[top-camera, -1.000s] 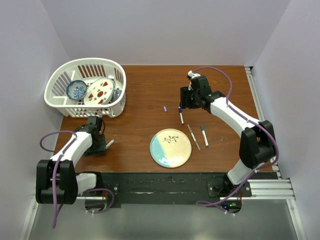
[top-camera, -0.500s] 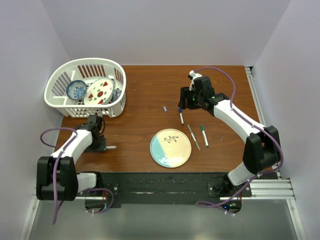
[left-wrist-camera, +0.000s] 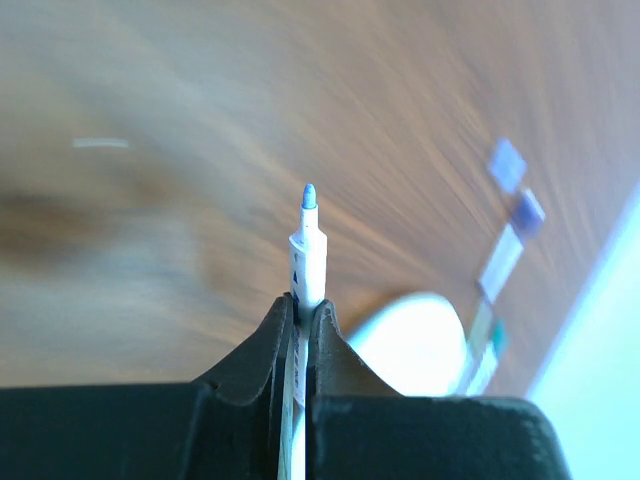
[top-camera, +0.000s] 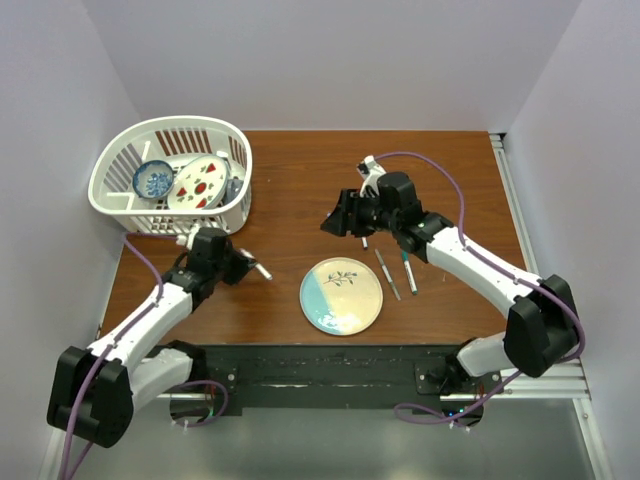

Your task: Insert the pens into the pen caps

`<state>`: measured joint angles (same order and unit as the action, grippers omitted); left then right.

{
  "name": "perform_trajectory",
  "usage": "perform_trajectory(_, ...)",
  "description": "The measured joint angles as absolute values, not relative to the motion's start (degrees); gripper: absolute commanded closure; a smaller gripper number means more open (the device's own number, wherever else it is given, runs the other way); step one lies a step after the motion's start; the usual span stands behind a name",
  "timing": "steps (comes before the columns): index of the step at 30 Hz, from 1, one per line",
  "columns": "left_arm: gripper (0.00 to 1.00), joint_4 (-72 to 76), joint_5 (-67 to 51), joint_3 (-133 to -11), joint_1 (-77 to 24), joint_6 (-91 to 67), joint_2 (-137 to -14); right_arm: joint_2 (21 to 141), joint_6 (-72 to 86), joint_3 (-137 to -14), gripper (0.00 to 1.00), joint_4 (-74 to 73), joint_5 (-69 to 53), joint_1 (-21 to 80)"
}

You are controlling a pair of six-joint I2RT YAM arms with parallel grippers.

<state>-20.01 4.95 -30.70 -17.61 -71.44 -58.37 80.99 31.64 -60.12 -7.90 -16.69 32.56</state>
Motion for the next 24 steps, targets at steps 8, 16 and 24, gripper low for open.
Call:
perform_trajectory(8,1.0,12.7,-19.7,-21.4,-20.8,-60.4,-59.1,82.9,38.9,-57.8,0.39,1.8,-19.1,39.3)
perform_trajectory(16,1.0,28.4,-32.9,-21.4,-22.0,-57.5,-61.7,85.6,40.6,-57.7,0.45,4.8,-19.0,42.1)
perform_trajectory(24,1.0,33.8,-37.2,-20.9,-22.2,-57.4,-61.7,86.4,41.5,-57.7,0.82,6.2,-19.1,43.0)
